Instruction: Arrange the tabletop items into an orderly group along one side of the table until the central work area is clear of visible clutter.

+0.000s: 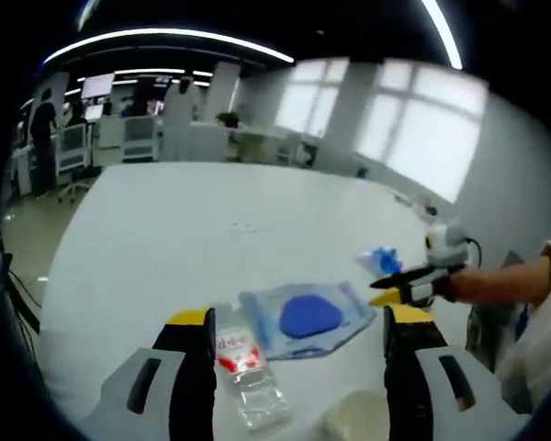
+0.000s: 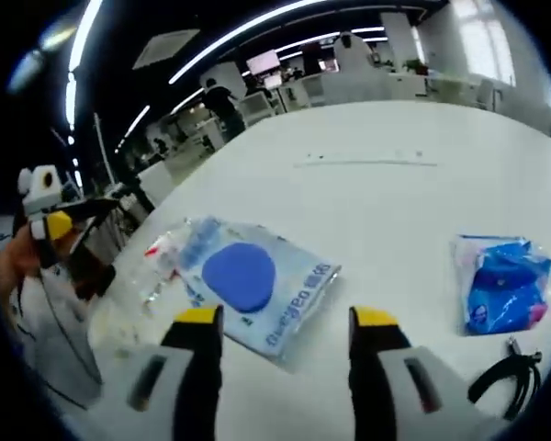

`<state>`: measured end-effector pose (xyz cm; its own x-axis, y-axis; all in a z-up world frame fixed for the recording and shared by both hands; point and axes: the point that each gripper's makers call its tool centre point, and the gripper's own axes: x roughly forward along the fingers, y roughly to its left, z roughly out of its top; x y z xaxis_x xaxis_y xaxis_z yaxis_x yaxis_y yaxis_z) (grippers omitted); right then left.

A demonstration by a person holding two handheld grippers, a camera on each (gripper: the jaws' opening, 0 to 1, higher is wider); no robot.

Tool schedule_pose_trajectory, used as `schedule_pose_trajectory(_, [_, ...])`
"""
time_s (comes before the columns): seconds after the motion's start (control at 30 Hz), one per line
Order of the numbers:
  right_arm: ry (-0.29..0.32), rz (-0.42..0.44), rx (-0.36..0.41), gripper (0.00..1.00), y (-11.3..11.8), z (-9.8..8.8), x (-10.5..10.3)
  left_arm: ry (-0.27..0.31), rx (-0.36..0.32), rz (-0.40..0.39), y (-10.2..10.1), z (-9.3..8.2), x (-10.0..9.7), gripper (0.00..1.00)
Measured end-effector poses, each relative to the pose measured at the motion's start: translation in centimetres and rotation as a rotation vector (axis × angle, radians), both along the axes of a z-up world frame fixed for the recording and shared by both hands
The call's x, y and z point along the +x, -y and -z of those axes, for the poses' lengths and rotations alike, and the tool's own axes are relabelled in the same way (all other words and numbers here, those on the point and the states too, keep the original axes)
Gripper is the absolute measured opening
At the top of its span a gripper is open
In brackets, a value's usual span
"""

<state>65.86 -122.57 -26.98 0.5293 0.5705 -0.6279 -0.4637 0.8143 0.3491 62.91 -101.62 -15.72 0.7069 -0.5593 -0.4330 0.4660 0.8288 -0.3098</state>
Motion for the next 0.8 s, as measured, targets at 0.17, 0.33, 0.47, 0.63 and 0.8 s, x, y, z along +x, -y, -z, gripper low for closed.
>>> schedule_pose_trajectory(0.17, [-0.027, 0.004, 0.000, 0.46, -0.4, 1.1, -0.1, -0.008, 0.004, 0.001, -0.1, 0.5, 0.3, 0.71])
schedule_pose_trajectory(0.33, [-0.057, 0.020, 0.004, 0.35, -0.3, 1.9, 0.2, -0.012, 0.004, 0.000, 0.0, 0.7, 0.3, 0.70])
schedule_pose_trajectory(0.47, [-0.086, 0.030, 0.015, 0.26, -0.4, 2.4, 0.3, -0.018, 0.011, 0.003, 0.1, 1.0, 0.4, 0.69])
schedule_pose_trajectory(0.63, [-0.096, 0.035, 0.016, 0.11, -0.5, 2.8, 0.3, -0.020, 0.022, 0.006, 0.2, 1.3, 0.5, 0.69])
schedule_pose_trajectory(0.8, [-0.099, 0.048, 0.017, 0.05, -0.5, 3.0, 0.3, -0.022, 0.054, 0.025, 0.6, 1.6, 0.7, 0.67])
